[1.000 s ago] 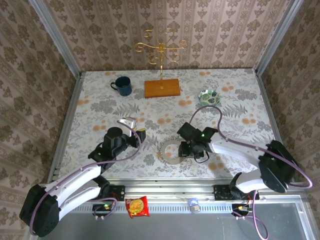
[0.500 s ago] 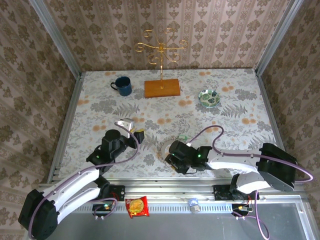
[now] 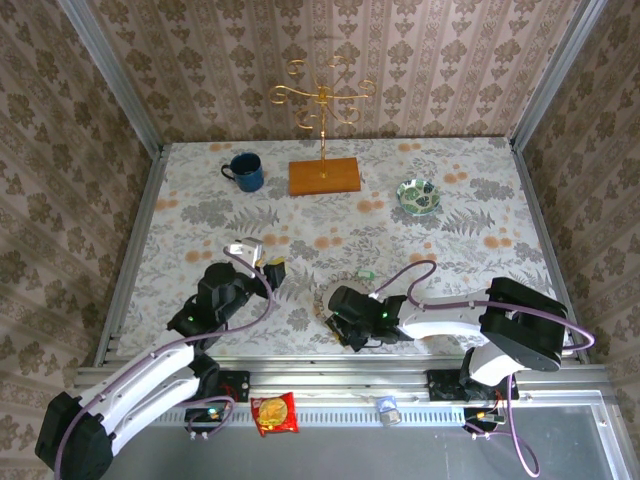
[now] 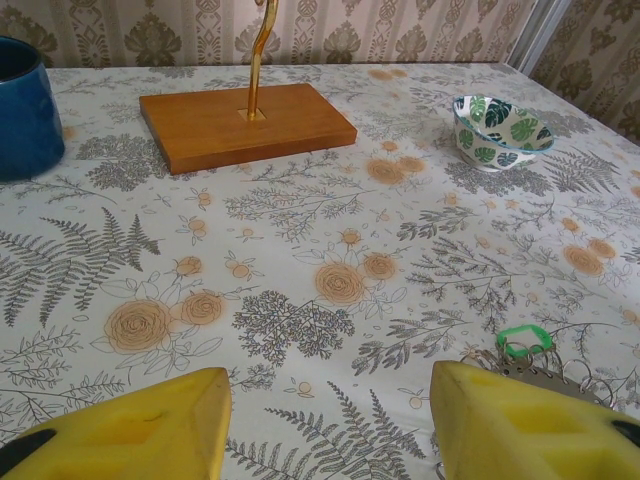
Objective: Put the keys on the keyring
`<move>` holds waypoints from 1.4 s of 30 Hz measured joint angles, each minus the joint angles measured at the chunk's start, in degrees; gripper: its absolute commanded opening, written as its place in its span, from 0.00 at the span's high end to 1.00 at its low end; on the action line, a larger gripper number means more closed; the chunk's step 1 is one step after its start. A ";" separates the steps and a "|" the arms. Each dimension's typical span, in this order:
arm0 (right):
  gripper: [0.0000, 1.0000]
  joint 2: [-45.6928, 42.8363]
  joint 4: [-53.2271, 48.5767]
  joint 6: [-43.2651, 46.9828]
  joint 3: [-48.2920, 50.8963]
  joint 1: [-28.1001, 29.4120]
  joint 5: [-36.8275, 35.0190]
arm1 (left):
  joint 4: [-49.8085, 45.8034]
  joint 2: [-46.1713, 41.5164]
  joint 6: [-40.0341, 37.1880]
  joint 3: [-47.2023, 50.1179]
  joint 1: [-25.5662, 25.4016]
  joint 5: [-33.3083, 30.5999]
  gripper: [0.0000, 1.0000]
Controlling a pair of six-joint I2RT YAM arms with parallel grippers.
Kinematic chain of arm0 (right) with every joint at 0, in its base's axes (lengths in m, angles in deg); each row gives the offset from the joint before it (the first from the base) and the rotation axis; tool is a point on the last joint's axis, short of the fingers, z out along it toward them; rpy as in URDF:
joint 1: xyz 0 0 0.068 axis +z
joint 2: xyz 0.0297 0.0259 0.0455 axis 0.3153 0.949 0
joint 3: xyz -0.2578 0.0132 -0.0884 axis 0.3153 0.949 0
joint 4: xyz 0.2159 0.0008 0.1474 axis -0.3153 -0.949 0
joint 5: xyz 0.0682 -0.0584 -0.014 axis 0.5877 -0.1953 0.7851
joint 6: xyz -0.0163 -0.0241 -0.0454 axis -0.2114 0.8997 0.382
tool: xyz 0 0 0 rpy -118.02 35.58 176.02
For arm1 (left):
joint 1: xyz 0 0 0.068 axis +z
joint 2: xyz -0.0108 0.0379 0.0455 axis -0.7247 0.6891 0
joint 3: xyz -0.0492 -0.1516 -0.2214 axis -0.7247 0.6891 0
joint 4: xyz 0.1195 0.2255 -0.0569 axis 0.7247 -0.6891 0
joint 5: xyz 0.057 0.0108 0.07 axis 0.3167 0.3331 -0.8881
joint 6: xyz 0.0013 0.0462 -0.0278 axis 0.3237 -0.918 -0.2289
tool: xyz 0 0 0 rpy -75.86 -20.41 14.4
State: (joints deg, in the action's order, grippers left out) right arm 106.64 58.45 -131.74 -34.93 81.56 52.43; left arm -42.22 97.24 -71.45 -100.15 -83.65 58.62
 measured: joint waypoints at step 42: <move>1.00 -17.97 -24.59 79.17 -15.65 -11.28 -3.96 | -3.76 3.65 -13.64 -11.04 2.47 5.60 0.51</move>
State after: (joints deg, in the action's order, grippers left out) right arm 88.68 33.86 -52.58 -50.58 70.28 48.47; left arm -45.98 100.89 -85.08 -111.19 -81.18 64.21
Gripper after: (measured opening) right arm 0.063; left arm 0.520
